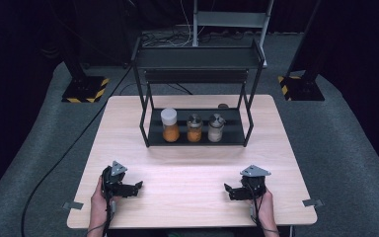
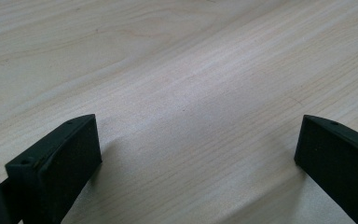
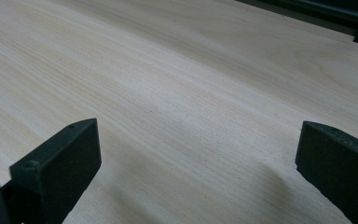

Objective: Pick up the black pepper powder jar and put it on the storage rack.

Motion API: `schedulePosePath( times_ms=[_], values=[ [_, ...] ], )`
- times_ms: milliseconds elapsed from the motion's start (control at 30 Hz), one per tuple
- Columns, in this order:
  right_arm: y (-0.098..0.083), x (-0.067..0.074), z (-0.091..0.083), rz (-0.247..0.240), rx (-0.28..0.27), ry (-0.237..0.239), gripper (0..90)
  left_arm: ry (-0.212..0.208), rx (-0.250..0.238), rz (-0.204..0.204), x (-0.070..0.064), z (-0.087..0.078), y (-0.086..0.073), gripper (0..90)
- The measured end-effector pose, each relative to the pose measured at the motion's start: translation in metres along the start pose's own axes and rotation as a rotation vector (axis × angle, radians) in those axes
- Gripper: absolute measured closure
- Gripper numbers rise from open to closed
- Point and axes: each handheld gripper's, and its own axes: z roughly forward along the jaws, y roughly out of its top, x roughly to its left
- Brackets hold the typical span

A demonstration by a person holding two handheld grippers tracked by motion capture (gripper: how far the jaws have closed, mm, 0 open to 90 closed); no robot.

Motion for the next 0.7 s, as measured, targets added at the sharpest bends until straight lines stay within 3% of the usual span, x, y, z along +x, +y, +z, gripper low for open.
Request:
schedulePosePath(
  times_ms=[533,700],
  values=[
    [-0.0016,-0.0002,-0.0031,0.004,-0.034,-0.007,0.0,0.001,0.000,-0.001,-0.0001,0.0001,0.0001,0.1],
    [-0.0034,0.0010,-0.0068,-0.008,-0.075,-0.011,0.0,0.002,0.000,-0.001,-0.0001,0.0001,0.0001,0.1]
  ],
)
